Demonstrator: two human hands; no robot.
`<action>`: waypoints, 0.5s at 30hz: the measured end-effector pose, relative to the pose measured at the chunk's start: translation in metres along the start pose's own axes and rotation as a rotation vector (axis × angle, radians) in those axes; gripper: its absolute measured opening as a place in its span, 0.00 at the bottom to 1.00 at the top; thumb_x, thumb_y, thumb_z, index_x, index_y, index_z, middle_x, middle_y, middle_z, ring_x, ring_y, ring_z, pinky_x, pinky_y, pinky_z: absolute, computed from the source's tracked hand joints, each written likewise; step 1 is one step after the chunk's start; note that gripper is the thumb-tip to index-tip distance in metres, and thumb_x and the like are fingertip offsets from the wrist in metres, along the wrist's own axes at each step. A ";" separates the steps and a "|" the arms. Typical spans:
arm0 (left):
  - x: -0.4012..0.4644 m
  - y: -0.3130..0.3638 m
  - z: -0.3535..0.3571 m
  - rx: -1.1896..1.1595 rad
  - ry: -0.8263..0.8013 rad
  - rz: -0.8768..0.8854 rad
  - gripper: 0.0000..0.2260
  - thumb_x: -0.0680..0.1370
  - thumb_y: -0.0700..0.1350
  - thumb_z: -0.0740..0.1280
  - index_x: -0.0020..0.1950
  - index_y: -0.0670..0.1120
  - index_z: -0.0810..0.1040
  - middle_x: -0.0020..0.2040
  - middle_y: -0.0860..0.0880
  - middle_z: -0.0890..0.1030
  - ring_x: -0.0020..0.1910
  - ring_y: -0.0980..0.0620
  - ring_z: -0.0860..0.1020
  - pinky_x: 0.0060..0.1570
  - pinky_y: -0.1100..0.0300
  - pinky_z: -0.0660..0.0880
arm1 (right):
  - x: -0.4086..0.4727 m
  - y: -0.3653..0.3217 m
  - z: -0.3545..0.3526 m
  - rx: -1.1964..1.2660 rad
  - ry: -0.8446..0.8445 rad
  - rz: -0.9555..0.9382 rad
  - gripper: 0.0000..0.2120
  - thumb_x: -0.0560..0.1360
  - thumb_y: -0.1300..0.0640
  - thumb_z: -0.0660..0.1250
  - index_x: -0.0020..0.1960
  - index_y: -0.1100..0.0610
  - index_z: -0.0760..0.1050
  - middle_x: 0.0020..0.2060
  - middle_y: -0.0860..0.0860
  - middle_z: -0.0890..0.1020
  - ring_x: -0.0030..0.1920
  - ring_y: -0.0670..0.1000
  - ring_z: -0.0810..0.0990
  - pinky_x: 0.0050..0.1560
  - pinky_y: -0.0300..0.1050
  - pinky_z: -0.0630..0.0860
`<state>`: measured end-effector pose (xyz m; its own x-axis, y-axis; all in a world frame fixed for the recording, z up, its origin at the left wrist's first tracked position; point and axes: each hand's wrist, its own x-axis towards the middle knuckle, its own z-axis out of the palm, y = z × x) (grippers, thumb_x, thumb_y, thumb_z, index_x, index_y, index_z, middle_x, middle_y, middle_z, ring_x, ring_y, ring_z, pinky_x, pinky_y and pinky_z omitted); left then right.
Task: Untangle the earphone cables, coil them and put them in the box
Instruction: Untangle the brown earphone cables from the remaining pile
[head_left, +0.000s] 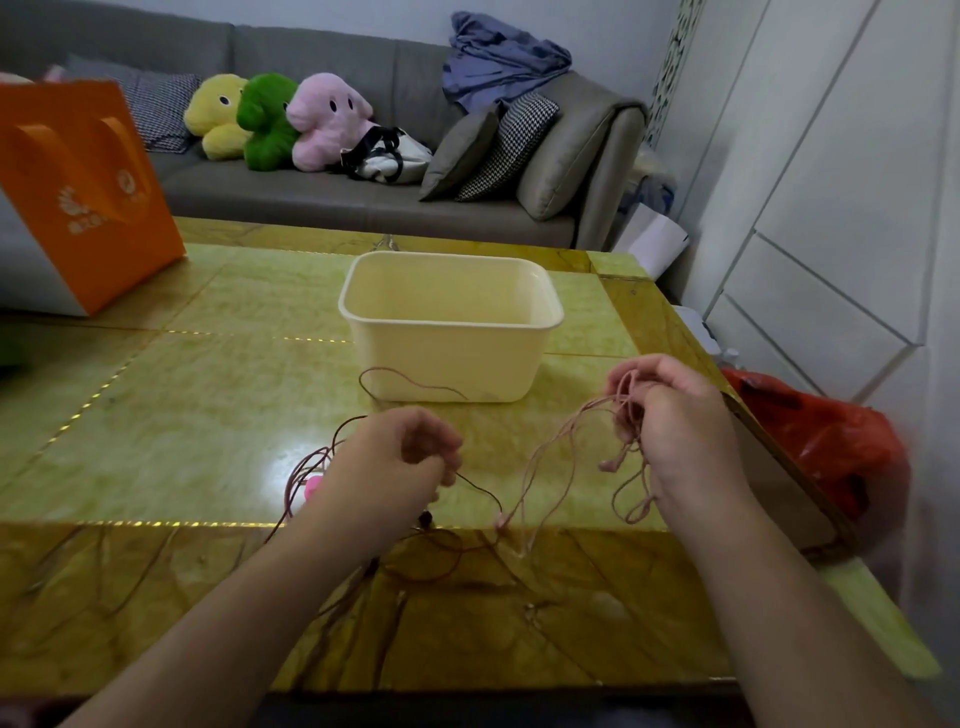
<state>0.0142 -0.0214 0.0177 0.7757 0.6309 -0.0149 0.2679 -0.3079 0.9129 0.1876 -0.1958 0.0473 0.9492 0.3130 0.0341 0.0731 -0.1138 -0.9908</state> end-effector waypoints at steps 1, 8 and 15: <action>0.001 -0.004 -0.003 0.138 -0.066 -0.006 0.10 0.78 0.36 0.69 0.48 0.51 0.83 0.42 0.52 0.87 0.43 0.54 0.86 0.46 0.54 0.84 | 0.001 0.001 -0.002 -0.052 0.026 -0.011 0.18 0.79 0.69 0.59 0.42 0.55 0.83 0.40 0.53 0.83 0.37 0.51 0.77 0.28 0.47 0.77; 0.001 -0.008 -0.020 0.431 -0.071 0.063 0.09 0.78 0.40 0.69 0.46 0.54 0.84 0.39 0.56 0.84 0.40 0.63 0.80 0.35 0.70 0.73 | -0.001 0.002 -0.005 -0.334 0.084 0.023 0.16 0.77 0.66 0.59 0.50 0.53 0.83 0.47 0.45 0.82 0.46 0.53 0.80 0.45 0.70 0.84; 0.012 -0.005 -0.067 0.405 0.007 -0.105 0.12 0.76 0.37 0.66 0.42 0.52 0.84 0.37 0.54 0.86 0.37 0.51 0.86 0.42 0.50 0.84 | -0.002 0.005 0.003 -1.002 -0.087 -0.006 0.36 0.72 0.55 0.68 0.80 0.53 0.66 0.76 0.56 0.69 0.75 0.64 0.67 0.74 0.64 0.69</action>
<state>-0.0157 0.0352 0.0404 0.7286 0.6784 -0.0949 0.5493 -0.4959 0.6726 0.1853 -0.1936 0.0423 0.9250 0.3798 -0.0107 0.3402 -0.8404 -0.4219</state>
